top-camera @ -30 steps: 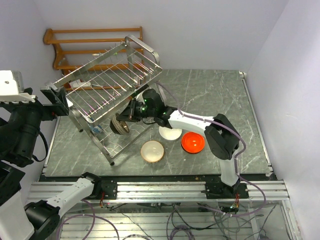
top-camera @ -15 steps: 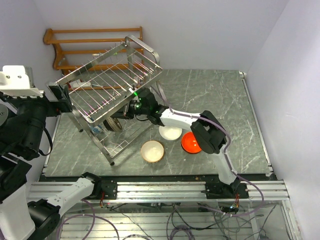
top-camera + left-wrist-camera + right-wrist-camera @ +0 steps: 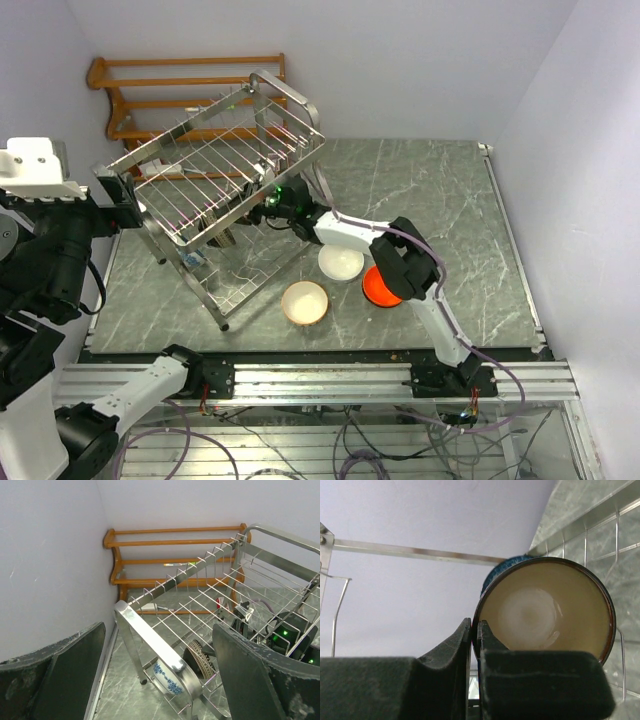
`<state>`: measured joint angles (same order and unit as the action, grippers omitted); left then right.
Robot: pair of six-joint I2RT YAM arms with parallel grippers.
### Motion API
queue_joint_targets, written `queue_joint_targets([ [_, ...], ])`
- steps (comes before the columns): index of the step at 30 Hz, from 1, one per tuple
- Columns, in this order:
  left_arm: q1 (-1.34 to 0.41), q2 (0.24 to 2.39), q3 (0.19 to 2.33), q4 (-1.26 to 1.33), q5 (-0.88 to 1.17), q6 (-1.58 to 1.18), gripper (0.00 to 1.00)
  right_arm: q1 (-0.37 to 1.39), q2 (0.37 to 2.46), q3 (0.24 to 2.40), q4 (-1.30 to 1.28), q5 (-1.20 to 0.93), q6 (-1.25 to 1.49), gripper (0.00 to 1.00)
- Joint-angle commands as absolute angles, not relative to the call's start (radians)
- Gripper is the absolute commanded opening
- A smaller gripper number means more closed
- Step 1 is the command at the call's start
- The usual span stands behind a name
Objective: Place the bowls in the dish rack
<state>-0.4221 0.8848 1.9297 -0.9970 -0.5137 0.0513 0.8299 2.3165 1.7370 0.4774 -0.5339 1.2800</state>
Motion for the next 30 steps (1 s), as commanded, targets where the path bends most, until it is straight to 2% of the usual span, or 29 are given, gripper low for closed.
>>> queue_joint_targets([
  [1,-0.431,0.865,1.909,-0.953,-0.549,0.067,0.99,0.815,2.356,1.856,0.599,-0.564,1.322,0.00],
  [15,-0.433,0.863,1.937,-0.927,-0.631,0.063,0.99,0.797,2.477,1.933,0.796,-0.571,1.489,0.00],
  [30,-0.433,0.904,1.985,-0.950,-0.625,0.009,0.99,0.801,2.540,1.936,0.965,-0.577,1.653,0.00],
])
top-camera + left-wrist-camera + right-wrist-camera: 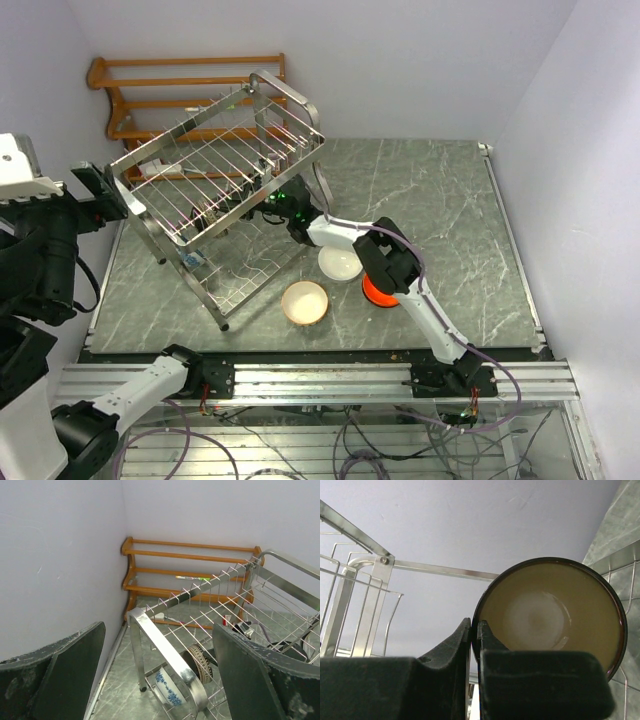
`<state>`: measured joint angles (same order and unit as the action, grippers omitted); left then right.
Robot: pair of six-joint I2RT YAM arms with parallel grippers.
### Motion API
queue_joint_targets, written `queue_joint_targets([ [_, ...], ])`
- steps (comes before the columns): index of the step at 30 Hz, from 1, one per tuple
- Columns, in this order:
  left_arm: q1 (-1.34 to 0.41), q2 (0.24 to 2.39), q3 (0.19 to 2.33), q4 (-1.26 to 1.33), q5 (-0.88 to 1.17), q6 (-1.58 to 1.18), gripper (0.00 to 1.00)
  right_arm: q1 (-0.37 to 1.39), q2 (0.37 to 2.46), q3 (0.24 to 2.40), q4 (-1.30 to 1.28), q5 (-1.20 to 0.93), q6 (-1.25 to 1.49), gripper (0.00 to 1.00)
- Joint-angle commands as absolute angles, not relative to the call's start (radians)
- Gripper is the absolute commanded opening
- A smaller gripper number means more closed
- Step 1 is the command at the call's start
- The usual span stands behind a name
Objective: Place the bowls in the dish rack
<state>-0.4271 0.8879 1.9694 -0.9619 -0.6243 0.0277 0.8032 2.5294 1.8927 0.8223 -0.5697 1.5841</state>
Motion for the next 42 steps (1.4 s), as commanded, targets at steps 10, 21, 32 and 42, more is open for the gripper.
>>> queue_joint_targets([
  [10,-0.433,0.917,1.999,-0.939,-0.614,0.000,0.99,0.812,2.605,1.963,1.003,-0.577,1.746,0.00],
  [21,-0.433,0.918,1.984,-0.918,-0.616,0.015,0.99,0.818,2.675,2.046,0.986,-0.570,1.813,0.00],
  [32,-0.432,0.912,1.953,-0.884,-0.621,0.032,0.99,0.822,2.718,2.110,1.035,-0.560,1.942,0.00],
  [42,-0.433,0.912,1.934,-0.846,-0.613,0.042,0.99,0.834,2.691,2.067,0.942,-0.592,1.962,0.00],
])
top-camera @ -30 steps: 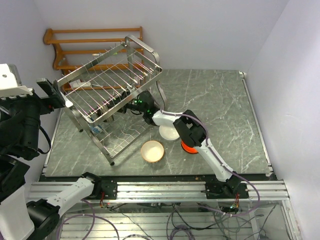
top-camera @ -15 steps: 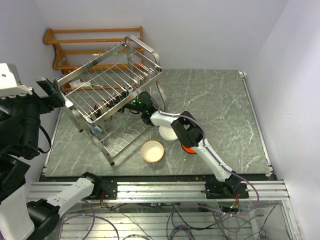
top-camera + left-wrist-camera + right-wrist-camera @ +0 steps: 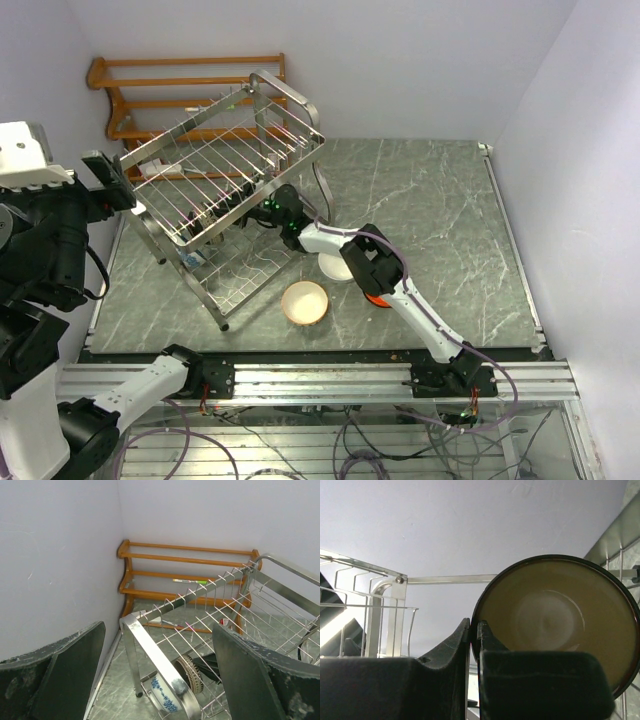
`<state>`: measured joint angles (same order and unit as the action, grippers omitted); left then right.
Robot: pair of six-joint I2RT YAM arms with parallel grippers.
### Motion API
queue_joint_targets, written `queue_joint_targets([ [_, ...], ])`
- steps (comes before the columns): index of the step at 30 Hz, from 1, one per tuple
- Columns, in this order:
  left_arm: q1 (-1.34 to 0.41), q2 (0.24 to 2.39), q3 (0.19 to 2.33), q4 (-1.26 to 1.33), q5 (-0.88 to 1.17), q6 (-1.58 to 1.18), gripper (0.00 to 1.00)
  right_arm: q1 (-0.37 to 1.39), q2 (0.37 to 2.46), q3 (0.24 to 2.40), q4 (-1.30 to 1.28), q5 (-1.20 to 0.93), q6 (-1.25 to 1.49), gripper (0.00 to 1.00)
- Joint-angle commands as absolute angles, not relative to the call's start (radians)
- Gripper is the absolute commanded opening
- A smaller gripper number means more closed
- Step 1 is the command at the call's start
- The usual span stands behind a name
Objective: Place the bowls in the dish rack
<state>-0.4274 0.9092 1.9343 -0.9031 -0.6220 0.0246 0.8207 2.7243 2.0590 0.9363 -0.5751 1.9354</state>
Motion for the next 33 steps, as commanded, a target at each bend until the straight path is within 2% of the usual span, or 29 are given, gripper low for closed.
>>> queue_joint_targets([
  [1,-0.433,0.913,1.935,-0.845,-0.614,0.041,0.99,0.836,2.682,2.050,0.927,-0.592,1.950,0.00],
  [10,-0.433,0.901,1.939,-0.845,-0.625,0.033,0.99,0.835,2.669,1.960,0.874,-0.592,1.950,0.00],
  [16,-0.433,0.898,1.951,-0.857,-0.629,0.026,0.99,0.828,2.694,2.014,0.834,-0.589,1.920,0.00],
  [20,-0.433,0.899,1.965,-0.862,-0.636,0.026,0.99,0.822,2.695,2.042,0.808,-0.592,1.899,0.18],
  [24,-0.433,0.897,1.968,-0.861,-0.635,0.027,0.99,0.817,2.683,2.048,0.829,-0.592,1.885,0.41],
  [27,-0.433,0.894,1.963,-0.856,-0.635,0.028,0.99,0.816,2.673,2.056,0.839,-0.595,1.866,0.48],
  [33,-0.433,0.896,1.965,-0.851,-0.624,0.029,0.99,0.810,2.606,2.011,0.817,-0.579,1.800,0.55],
])
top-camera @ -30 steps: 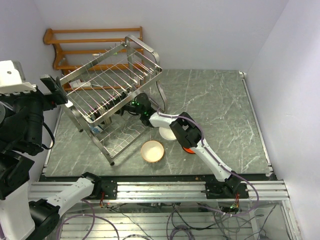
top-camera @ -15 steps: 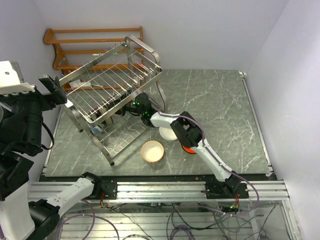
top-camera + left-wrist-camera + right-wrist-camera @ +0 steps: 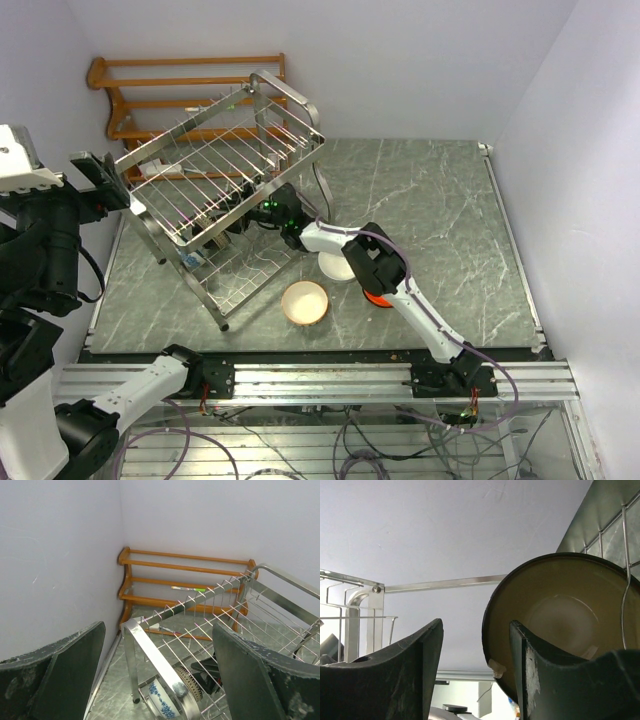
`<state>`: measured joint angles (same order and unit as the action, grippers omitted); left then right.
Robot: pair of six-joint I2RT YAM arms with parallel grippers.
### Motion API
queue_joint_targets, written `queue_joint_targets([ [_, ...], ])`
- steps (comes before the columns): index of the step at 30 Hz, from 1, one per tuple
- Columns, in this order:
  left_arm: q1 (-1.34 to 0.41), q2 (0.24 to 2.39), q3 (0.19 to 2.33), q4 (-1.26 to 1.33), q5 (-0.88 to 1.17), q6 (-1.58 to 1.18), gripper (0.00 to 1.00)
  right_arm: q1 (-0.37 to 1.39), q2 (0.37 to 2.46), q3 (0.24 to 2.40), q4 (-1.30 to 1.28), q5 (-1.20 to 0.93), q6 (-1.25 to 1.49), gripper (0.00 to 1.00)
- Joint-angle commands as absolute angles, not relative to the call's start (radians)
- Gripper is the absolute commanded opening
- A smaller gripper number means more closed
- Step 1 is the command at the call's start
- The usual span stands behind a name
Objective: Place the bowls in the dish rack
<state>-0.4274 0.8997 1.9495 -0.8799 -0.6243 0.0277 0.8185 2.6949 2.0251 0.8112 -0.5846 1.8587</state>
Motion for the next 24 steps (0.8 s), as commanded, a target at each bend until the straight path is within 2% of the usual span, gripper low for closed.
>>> queue_joint_targets([
  [1,-0.433,0.896,1.968,-0.850,-0.621,0.029,0.99,0.810,2.592,1.992,0.825,-0.570,1.799,0.56],
  [5,-0.433,0.899,1.982,-0.859,-0.613,0.028,0.99,0.805,2.545,1.919,0.875,-0.526,1.795,0.61],
  [12,-0.433,0.907,2.002,-0.893,-0.591,0.016,0.99,0.808,2.476,1.873,0.929,-0.517,1.782,0.60],
  [24,-0.433,0.888,1.985,-0.930,-0.547,-0.025,0.99,0.848,2.252,1.552,1.000,-0.516,1.751,0.59],
])
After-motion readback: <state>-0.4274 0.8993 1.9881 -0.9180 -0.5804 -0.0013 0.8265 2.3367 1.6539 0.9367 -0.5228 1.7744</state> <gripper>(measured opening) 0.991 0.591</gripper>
